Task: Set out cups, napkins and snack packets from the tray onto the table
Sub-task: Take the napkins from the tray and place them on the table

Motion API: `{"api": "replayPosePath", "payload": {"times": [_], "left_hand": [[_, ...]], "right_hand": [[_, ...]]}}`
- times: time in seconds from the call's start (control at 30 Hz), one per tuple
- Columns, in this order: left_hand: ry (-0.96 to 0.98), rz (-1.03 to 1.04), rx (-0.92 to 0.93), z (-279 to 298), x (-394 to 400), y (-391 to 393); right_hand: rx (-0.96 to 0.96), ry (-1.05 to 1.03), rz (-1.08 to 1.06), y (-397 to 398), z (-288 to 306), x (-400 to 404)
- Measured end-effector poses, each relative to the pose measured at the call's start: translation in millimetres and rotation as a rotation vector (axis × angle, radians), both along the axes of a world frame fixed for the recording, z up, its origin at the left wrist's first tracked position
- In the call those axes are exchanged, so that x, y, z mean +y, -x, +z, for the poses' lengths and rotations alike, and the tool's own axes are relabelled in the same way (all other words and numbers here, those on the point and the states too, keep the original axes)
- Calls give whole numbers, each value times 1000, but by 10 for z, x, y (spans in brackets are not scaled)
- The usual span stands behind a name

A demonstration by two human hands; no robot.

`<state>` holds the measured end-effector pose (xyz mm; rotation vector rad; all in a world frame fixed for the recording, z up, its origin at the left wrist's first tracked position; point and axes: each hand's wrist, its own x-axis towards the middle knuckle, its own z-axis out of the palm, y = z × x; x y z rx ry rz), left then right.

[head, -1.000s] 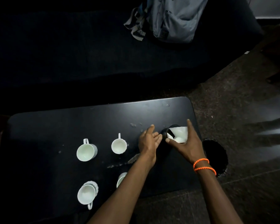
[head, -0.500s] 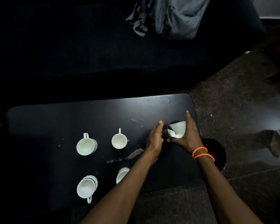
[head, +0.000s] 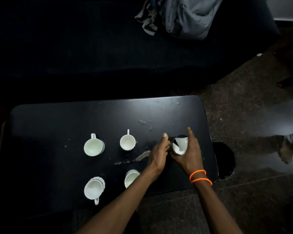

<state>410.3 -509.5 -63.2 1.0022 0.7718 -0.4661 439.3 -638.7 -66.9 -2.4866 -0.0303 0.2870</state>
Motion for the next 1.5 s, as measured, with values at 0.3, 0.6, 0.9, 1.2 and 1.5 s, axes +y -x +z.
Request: {"api": "replayPosePath", "payload": {"times": [0.3, 0.6, 0.9, 1.2, 1.5], "left_hand": [[34, 86, 65, 37, 287, 499], [86, 79, 48, -35, 362, 625], [118, 38, 33, -30, 419, 673], [147, 91, 23, 57, 664, 697], [121, 390, -8, 381, 1944, 879]], "right_hand": [[88, -11, -48, 468, 79, 399], [89, 73, -34, 569, 14, 500], [88, 107, -46, 588, -66, 498], [106, 187, -57, 573, 27, 554], [-236, 293, -58, 784, 266, 1328]]}}
